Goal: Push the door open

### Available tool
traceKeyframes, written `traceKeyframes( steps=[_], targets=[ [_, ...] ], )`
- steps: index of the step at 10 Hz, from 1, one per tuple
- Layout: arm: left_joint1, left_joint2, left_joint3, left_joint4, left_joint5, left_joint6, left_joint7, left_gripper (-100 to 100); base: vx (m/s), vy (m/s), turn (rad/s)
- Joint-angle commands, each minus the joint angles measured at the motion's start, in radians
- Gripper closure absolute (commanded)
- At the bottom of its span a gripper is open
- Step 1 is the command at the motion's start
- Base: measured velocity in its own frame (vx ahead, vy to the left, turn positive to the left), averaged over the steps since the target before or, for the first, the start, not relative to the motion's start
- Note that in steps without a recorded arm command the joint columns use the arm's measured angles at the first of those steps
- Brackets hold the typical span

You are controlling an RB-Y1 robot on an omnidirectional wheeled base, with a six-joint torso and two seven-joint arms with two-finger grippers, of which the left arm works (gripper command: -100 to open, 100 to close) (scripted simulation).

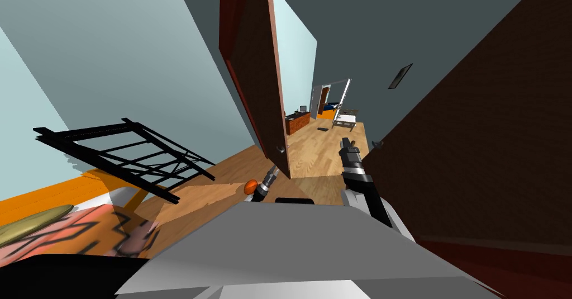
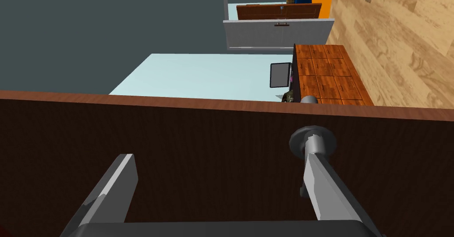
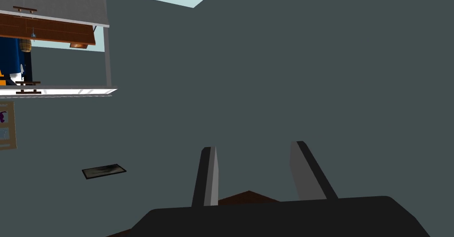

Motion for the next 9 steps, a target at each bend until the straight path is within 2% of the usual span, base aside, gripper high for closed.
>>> traceKeyframes(
  steps=[1, 4, 9],
  targets=[
    [-0.007, 0.007, -0.009, 0.028, -0.003, -0.011, 0.009, -100, 0.117, 0.061, -0.008],
    [-0.021, 0.021, -0.027, 0.079, -0.009, -0.029, 0.025, -100, 0.129, 0.048, -0.010],
    [-0.053, 0.053, -0.067, 0.195, -0.022, -0.070, 0.061, -100, 0.170, 0.071, -0.013]
  ],
)
